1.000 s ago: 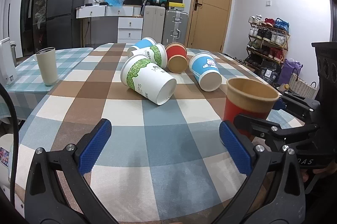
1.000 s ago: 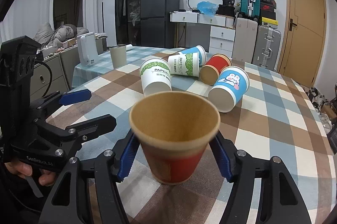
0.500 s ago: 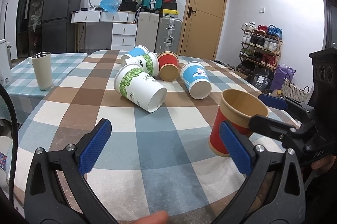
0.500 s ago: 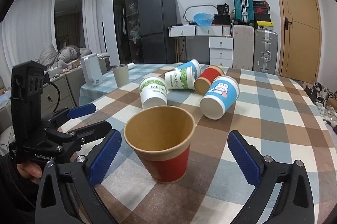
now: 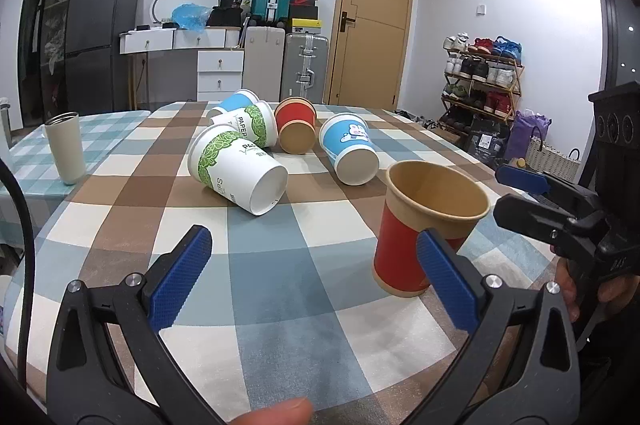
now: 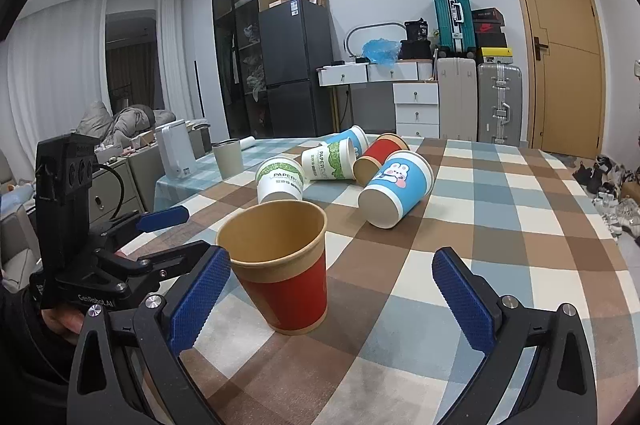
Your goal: Flip cup upright
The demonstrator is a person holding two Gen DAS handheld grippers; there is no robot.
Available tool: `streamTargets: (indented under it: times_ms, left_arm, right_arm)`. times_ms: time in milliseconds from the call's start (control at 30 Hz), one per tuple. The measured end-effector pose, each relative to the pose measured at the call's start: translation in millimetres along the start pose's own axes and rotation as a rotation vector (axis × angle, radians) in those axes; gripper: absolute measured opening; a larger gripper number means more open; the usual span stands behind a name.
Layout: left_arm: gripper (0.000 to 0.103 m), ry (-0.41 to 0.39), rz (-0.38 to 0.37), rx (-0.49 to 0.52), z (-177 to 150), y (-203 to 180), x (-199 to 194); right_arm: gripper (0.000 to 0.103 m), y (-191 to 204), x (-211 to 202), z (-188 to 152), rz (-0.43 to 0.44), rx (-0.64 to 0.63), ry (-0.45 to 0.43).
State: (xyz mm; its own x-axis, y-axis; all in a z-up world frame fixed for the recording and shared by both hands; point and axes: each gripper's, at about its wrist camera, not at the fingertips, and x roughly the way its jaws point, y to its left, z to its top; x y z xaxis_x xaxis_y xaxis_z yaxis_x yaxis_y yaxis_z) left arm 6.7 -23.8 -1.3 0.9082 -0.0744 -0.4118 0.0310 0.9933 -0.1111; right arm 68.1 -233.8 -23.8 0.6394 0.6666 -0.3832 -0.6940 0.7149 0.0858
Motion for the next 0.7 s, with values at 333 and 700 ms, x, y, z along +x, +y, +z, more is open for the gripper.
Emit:
streamTargets:
  times_ms: [333, 700]
  left_arm:
    - [0.102, 0.009, -0.003, 0.007, -2.2, 0.9, 2.1]
    - [0.102, 0.009, -0.005, 0.008, -2.3, 0.9, 1.7]
  right_arm:
    - [0.103, 3.0, -0.6, -1.1, -0.004, -0.008, 0.001]
    - [0.103, 1.3, 1.3, -1.0, -0.003, -0.008, 0.007]
